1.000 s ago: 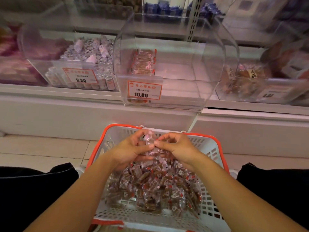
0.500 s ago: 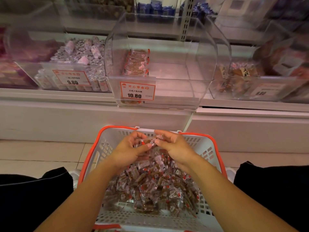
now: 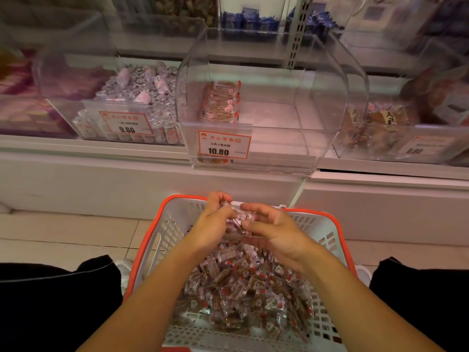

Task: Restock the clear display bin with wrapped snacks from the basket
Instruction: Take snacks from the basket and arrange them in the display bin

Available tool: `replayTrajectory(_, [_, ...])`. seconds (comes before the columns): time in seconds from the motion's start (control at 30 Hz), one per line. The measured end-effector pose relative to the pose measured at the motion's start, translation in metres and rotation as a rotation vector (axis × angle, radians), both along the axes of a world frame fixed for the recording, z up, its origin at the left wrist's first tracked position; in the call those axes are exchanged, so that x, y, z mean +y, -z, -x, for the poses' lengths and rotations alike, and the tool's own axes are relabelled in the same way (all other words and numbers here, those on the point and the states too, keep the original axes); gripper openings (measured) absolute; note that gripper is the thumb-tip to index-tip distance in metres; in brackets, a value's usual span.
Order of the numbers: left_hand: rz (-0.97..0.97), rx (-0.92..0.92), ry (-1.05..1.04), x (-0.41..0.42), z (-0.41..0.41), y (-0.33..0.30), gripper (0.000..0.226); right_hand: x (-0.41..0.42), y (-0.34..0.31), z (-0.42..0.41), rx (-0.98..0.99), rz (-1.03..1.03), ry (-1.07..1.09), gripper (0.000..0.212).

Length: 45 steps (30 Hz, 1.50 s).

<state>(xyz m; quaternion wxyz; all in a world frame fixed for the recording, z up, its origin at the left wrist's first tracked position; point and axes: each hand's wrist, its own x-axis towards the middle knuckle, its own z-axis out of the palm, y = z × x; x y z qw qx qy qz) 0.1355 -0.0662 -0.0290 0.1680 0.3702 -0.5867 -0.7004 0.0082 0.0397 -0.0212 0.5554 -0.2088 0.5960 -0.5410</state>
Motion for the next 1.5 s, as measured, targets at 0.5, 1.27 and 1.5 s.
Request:
replayTrajectory(0.5, [0.78,0.146,0.247,-0.046,-0.008,-0.167,0.042,-0.006,-0.155,0.033,0.551,0.241,-0.086,0.035])
replayTrajectory(1.27, [1.634,-0.337,0.666,-0.11,0.001,-0.173,0.019,-0.237,-0.144,0.143,1.407,-0.648,-0.274,0.039])
replayTrajectory(1.5, [1.705,-0.352,0.629,-0.092,0.007,-0.168,0.016,-0.225,-0.138,0.141,1.48,-0.585,-0.02,0.041])
